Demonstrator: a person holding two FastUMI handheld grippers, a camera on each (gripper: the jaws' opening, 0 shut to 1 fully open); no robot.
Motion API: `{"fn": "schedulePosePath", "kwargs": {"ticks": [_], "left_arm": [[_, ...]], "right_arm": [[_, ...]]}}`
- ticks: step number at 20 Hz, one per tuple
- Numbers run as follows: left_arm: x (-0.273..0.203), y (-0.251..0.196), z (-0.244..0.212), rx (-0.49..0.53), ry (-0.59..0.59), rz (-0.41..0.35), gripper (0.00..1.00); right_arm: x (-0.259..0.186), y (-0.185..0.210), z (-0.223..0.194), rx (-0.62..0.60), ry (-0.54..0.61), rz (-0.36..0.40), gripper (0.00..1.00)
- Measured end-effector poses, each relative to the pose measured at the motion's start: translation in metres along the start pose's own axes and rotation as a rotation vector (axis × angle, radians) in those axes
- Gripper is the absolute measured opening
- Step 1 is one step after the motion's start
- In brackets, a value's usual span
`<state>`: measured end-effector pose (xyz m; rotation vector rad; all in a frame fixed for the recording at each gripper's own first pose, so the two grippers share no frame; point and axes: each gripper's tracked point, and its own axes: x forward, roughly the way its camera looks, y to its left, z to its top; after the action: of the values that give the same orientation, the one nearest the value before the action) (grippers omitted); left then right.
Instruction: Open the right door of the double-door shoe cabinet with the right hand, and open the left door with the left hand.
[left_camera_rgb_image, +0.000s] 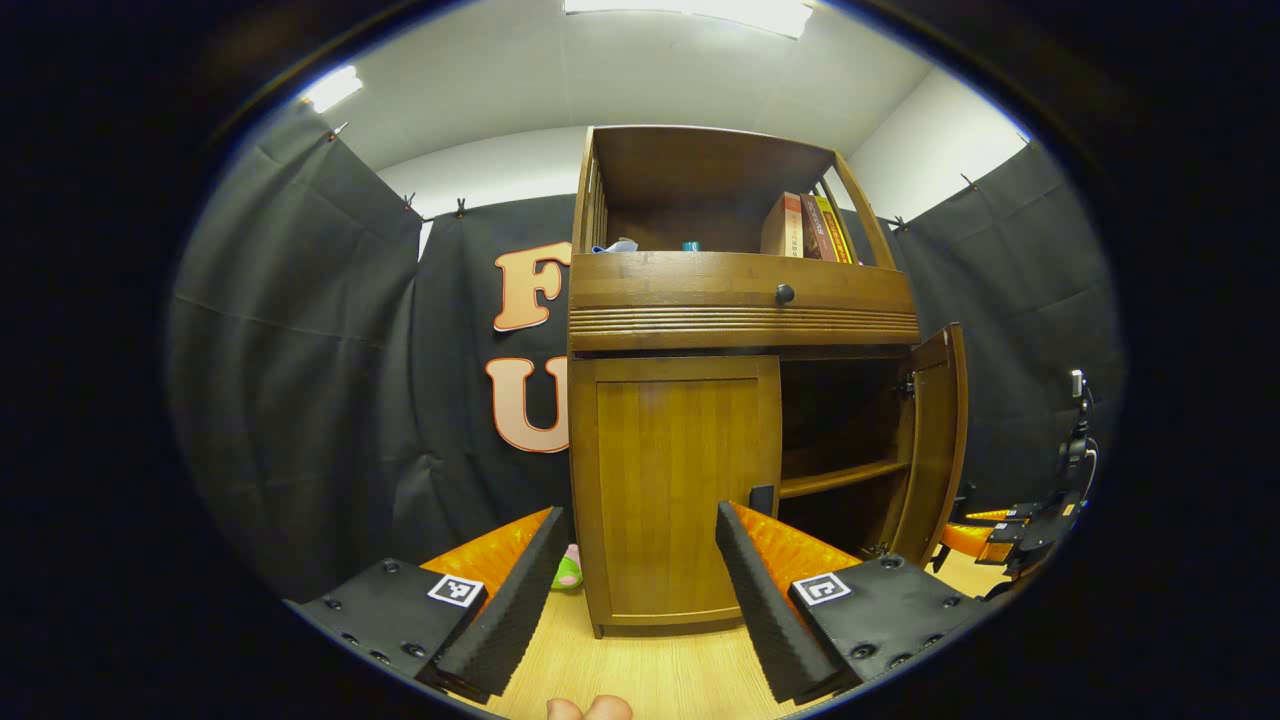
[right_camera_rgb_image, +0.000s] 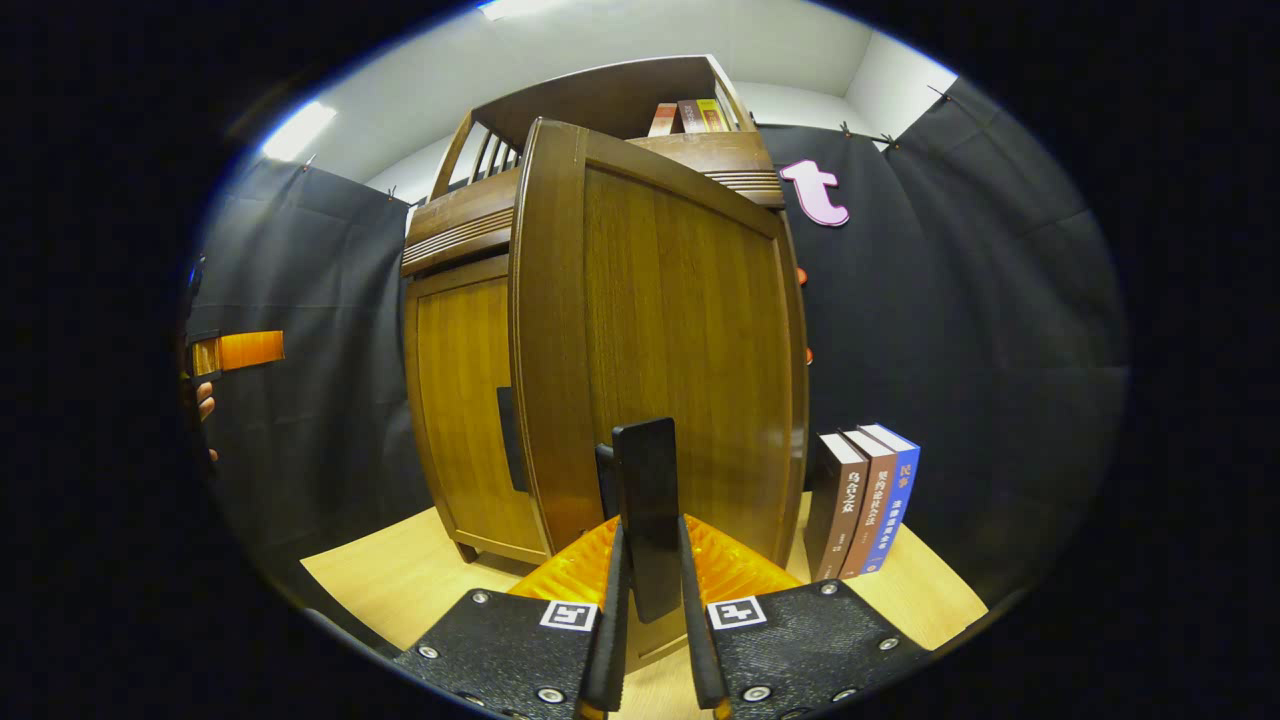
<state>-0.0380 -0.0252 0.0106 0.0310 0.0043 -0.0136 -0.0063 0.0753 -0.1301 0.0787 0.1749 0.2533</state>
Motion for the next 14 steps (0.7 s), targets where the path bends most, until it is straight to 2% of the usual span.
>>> {"fn": "schedulePosePath", "kwargs": {"ticks": [1, 2, 3, 4, 5, 6, 9, 10, 11, 12, 13, 14], "left_arm": [[0.0, -0.002, 0.0, -0.005, 0.0, -0.004, 0.95], [0.001, -0.005, 0.0, -0.009, 0.001, -0.009, 0.95], [0.001, -0.007, -0.001, -0.012, 0.003, -0.015, 0.95], [0.002, -0.01, -0.001, -0.014, 0.005, -0.02, 0.95], [0.002, -0.013, -0.003, -0.016, 0.008, -0.027, 0.95], [0.004, -0.015, -0.003, -0.017, 0.009, -0.032, 0.95], [0.006, -0.021, -0.003, -0.015, 0.011, -0.039, 0.95], [0.008, -0.022, -0.003, -0.016, 0.011, -0.041, 0.95], [0.008, -0.024, -0.004, -0.016, 0.012, -0.043, 0.95], [0.01, -0.026, -0.004, -0.015, 0.013, -0.043, 0.95], [0.011, -0.026, -0.004, -0.014, 0.013, -0.042, 0.95], [0.011, -0.027, -0.005, -0.011, 0.013, -0.042, 0.95]], "right_arm": [[-0.004, -0.004, 0.001, -0.003, -0.001, -0.011, 0.15], [-0.008, -0.008, 0.001, -0.007, 0.0, -0.021, 0.23], [-0.01, -0.012, 0.001, -0.011, 0.0, -0.031, 0.22], [-0.013, -0.017, 0.0, -0.014, 0.0, -0.039, 0.12], [-0.016, -0.021, 0.0, -0.016, 0.002, -0.047, 0.11], [-0.019, -0.026, 0.0, -0.017, 0.002, -0.058, 0.18], [-0.027, -0.039, 0.001, -0.04, 0.0, -0.091, 0.14], [-0.03, -0.044, 0.001, -0.041, 0.0, -0.099, 0.24], [-0.031, -0.047, 0.001, -0.036, 0.0, -0.107, 0.13], [-0.034, -0.052, 0.0, -0.03, 0.001, -0.114, 0.12], [-0.037, -0.057, 0.001, -0.025, 0.002, -0.123, 0.22], [-0.038, -0.062, 0.002, -0.023, 0.001, -0.135, 0.11]]}}
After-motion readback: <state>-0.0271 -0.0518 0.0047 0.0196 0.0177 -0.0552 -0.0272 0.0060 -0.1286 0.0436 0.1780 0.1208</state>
